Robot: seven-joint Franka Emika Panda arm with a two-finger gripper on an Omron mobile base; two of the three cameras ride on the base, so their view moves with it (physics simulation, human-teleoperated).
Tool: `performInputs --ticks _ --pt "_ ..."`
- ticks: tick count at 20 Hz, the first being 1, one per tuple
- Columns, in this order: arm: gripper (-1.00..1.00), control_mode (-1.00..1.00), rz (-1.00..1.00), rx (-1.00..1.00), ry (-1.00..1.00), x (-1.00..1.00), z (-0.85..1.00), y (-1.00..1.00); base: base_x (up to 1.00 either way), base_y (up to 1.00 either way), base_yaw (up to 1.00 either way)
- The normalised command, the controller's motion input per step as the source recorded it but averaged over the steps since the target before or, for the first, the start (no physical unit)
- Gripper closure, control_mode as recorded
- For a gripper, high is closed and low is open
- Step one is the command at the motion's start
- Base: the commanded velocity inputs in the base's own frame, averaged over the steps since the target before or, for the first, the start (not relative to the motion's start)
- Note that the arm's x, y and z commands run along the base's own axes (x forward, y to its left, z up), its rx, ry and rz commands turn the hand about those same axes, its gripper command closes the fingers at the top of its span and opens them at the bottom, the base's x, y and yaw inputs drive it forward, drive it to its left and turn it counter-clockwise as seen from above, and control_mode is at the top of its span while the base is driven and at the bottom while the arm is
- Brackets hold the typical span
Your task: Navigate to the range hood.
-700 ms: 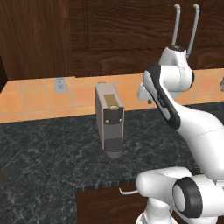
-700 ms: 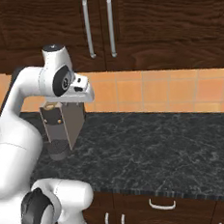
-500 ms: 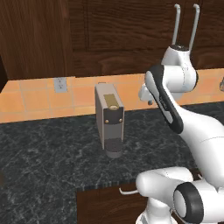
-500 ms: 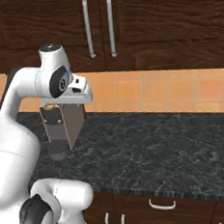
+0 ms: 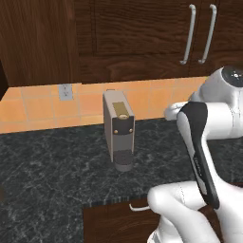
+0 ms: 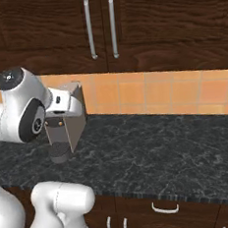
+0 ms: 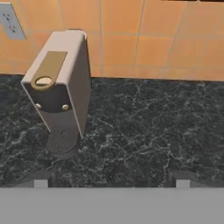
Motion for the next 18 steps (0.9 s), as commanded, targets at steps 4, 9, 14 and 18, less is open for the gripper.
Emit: performInputs --ticks 4,9,14,18 --pt "-1.0 -1.0 0.0 -0.06 -0.58 -0.88 0.41 0.0 0.0 0.0 0.0" --pt "-1.0 1.0 0.0 -0.02 -0.33 -0.52 0.21 0.0 -0.31 -0.16 -0.02" --pt "-1.0 1.0 0.0 0.0 0.0 0.0 0.0 0.0 -0.55 -0.85 -0.32" --pt "-1.0 1.0 0.0 0.0 0.0 0.0 0.0 0.0 -0.01 -0.9 -0.61"
